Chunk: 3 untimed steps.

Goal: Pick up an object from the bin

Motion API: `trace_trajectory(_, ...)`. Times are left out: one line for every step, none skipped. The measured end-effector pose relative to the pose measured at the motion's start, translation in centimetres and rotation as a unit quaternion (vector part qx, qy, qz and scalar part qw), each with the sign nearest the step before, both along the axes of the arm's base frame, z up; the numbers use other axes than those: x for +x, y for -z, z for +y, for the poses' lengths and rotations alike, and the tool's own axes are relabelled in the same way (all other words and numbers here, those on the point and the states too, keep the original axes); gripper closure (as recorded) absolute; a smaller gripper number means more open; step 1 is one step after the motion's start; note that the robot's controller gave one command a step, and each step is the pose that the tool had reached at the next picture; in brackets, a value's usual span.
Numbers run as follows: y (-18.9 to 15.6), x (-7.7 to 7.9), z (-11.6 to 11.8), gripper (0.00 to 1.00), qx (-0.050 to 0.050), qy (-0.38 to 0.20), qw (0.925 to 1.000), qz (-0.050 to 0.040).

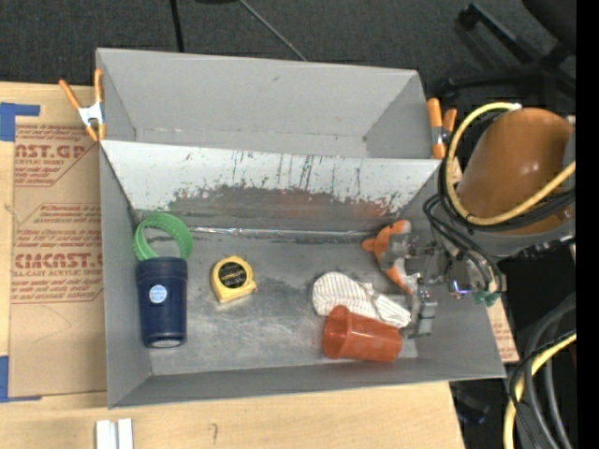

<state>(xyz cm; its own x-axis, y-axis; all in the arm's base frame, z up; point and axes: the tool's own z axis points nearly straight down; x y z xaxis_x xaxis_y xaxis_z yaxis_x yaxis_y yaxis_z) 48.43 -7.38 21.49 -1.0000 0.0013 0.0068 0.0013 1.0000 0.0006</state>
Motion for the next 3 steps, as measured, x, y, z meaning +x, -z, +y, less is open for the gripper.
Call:
trace_trajectory(-0.4, 0.2, 0.0, 0.0, -0.001, -0.001, 1.0, -0.004)
trace_trajectory(3.7, 1.0, 1.5, 0.0, -0.001, -0.029, 0.9995, -0.0075)
trace_trajectory(9.2, 1.6, 3.3, 0.0, 0.0, -0.069, 0.9976, -0.0054)
